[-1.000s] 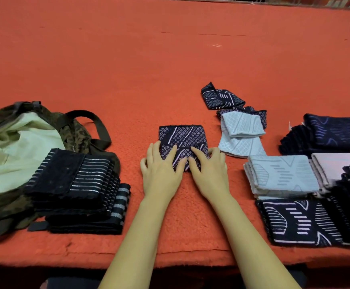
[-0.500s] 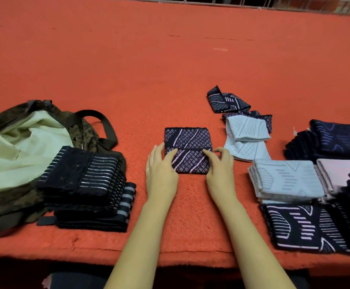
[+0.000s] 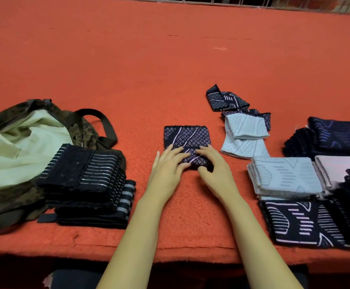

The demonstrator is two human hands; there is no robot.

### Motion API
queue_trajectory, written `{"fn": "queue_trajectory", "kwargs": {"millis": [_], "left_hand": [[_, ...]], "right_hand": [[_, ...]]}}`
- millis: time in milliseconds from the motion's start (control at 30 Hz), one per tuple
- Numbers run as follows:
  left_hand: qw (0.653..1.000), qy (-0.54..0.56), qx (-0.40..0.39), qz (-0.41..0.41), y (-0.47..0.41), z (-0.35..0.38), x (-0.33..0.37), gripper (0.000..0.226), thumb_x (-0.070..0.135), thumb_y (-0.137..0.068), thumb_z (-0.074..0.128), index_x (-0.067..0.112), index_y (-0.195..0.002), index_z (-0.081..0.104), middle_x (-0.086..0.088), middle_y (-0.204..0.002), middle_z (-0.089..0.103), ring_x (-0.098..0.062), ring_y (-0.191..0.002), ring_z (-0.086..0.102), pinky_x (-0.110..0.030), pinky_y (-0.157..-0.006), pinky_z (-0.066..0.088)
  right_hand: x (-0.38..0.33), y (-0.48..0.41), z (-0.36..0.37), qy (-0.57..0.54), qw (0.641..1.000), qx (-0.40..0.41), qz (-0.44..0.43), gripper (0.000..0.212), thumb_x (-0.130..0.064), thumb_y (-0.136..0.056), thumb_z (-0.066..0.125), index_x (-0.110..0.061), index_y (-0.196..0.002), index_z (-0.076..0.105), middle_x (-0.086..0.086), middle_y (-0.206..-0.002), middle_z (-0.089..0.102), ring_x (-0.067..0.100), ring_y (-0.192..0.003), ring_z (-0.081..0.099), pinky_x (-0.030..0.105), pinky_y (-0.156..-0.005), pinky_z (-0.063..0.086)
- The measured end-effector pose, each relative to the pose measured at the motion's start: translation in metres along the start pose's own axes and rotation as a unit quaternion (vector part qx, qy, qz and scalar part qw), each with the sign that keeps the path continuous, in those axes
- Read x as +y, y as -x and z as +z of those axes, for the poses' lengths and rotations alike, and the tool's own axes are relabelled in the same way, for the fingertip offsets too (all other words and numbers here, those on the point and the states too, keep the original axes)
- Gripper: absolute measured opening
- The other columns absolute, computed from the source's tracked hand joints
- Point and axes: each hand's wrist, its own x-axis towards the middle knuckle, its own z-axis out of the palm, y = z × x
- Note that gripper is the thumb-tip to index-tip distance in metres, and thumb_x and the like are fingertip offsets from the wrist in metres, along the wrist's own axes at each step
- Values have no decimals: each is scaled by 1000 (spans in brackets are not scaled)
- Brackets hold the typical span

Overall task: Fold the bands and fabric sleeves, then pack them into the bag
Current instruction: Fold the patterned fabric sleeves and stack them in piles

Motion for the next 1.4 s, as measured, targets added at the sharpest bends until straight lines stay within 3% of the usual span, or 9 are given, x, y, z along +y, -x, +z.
{"fn": "queue_trajectory", "kwargs": {"millis": [233, 333, 400, 500, 600, 767, 1067, 1200, 1400], "left_hand": [[996, 18, 93, -1, 0, -1, 5, 26, 33, -94, 52, 17, -108, 67, 3, -114, 66, -16, -118, 53, -26, -112, 15], [987, 87, 130, -33, 2, -9, 9, 16, 37, -85, 66, 22, -90, 68, 8, -87, 69, -12, -85, 61, -23, -87, 40], [974, 168, 146, -48, 4, -14, 12, 16, 34, -78, 73, 24, -83, 62, 10, -78, 64, -7, -74, 58, -22, -73, 43], [959, 239, 139, -62, 7, -18, 15, 25, 32, -79, 73, 27, -94, 53, 14, -88, 65, -2, -86, 61, -21, -81, 46], [970, 207, 111, -63, 8, -13, 10, 30, 41, -85, 58, 28, -110, 48, 9, -105, 64, -9, -99, 61, -32, -91, 46], [973, 155, 130, -110, 5, -8, 5, 28, 37, -93, 53, 22, -115, 46, 4, -106, 65, -21, -102, 61, -49, -98, 41], [966, 149, 143, -154, 1, -5, 3, 23, 43, -92, 55, 23, -95, 43, 0, -88, 67, -29, -88, 62, -46, -81, 48], [968, 128, 156, -146, 1, -6, 6, 29, 35, -93, 54, 17, -112, 41, -1, -89, 64, -32, -90, 62, -47, -85, 46], [986, 75, 110, -101, 10, -7, 11, 47, 39, -91, 55, 35, -137, 43, 2, -112, 49, -18, -111, 52, -39, -103, 35]], "right_hand": [[9, -4, 3, 31, 999, 7, -42, 35, -17, -79, 74, -13, -113, 64, -2, -126, 57, 14, -131, 41, 38, -116, 23], [-2, -3, 0, -16, 999, 47, -17, 18, -16, -81, 72, -13, -98, 68, -7, -107, 66, 10, -116, 54, 25, -114, 17], [-8, 1, -3, -33, 997, 70, -16, 7, -18, -82, 71, -22, -88, 69, -16, -87, 66, 4, -91, 61, 20, -103, 32], [-10, 5, -6, -75, 991, 110, 0, 12, -24, -82, 71, -27, -73, 63, -16, -67, 64, -6, -67, 56, 18, -69, 42], [-8, 4, -6, -115, 984, 136, 29, 13, -28, -82, 71, -17, -83, 64, -8, -75, 67, 3, -73, 60, 27, -74, 46], [-4, 2, -6, -155, 981, 99, 66, 32, -27, -79, 75, -25, -104, 56, -13, -94, 69, -3, -90, 64, 20, -84, 49], [0, 2, 0, -81, 993, 81, 29, 56, -13, -92, 57, -26, -141, 34, -12, -125, 52, 1, -114, 51, 10, -96, 32], [1, 0, -1, -70, 993, 99, 13, 58, -15, -89, 63, -24, -141, 38, -4, -129, 56, 10, -116, 54, 21, -101, 38], [8, -8, 7, 40, 996, 82, -11, 41, -15, -95, 52, -21, -136, 49, 7, -123, 57, 16, -114, 51, 5, -90, 26]]}}
